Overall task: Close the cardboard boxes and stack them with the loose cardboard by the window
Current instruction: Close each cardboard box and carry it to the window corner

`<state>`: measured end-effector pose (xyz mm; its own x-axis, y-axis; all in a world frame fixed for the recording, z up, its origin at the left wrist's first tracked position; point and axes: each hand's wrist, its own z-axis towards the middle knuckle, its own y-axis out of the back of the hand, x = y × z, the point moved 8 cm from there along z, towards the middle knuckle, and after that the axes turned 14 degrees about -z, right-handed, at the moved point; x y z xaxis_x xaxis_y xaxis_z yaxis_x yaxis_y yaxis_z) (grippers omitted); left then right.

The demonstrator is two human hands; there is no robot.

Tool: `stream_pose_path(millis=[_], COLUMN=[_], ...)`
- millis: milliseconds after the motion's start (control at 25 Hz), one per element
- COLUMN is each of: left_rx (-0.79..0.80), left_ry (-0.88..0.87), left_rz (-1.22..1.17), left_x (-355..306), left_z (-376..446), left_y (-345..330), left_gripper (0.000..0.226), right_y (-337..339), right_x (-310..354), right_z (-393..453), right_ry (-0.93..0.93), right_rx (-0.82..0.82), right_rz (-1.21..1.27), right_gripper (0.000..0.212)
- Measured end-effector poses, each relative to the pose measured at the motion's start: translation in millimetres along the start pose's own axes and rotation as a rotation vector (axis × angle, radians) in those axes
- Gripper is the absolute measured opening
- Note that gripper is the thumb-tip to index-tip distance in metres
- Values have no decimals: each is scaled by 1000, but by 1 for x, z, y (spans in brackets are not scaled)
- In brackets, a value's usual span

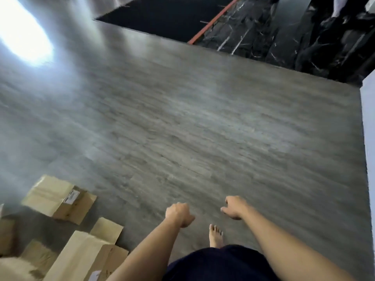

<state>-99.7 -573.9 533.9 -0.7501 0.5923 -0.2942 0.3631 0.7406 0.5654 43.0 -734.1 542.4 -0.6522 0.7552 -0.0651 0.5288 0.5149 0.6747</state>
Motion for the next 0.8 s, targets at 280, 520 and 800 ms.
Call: stream_pose_path(millis=[280,520,800], left_rx=[-244,-170,-243], left_ry=[182,328,349], left_rz=[-378,-468,-566], left_x=[15,81,151], left_z=[70,133,222], left_y=[157,226,382], left_gripper=[51,47,51], right_y=[177,251,400], right_x=[54,174,273], right_z=[133,220,324], right_ry=[214,378,403], right_rx=[-26,2,-58], right_rz=[-278,-387,-409], right_gripper=[48,51,46])
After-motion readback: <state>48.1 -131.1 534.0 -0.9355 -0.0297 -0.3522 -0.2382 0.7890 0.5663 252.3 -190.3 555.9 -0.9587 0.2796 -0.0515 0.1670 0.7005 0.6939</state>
